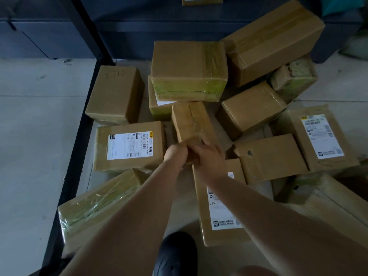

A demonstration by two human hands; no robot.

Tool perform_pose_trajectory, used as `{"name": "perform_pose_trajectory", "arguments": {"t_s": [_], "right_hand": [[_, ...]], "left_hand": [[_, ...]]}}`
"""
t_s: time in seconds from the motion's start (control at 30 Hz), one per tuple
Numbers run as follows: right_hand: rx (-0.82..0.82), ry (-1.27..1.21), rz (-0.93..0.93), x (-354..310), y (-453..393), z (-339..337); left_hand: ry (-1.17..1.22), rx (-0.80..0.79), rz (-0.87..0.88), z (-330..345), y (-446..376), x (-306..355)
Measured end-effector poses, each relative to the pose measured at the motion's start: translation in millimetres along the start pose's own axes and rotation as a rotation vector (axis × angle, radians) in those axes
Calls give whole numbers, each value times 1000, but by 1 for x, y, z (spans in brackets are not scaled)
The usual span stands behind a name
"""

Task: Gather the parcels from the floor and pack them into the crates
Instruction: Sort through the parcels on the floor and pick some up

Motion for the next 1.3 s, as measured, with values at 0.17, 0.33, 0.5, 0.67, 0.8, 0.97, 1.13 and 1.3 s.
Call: {"name": "perform_pose_trajectory", "arguments": {"t_s": [0.17, 0.33, 0.5, 0.67, 0.8, 0.97, 1.13, 1.3], "right_hand": [[2, -53, 419, 42, -15, 0], [57, -205, 506, 56, -3, -9], [76, 214, 170, 21, 12, 3], [-151, 386, 96, 13, 5, 40], [-205, 406, 68, 17, 7, 40], [-280, 410, 60, 18, 5, 37], [-269, 453, 22, 12, 3, 32], [-300, 467, 46, 9, 3, 32]], "left_hand": [[-127, 103, 217, -3, 1, 0], [-136, 23, 266, 4, -8, 5], [-240, 81, 158, -2, -20, -5], [-130, 88, 160, -5, -15, -9], [-126, 69, 173, -6, -9, -13], [-141, 46, 187, -5, 6, -16], [-133, 31, 202, -5, 23, -20], [-211, 71, 249, -15, 43, -29]]}}
Point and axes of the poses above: each hand's wrist, its own y-axis away from the middle knuckle, its own z-axis out of the palm, x = y × z, the point moved 6 cm from there along -y, towards the middle knuckle, and after that the axes turned 1 degree about z, right-handed, at the moved point
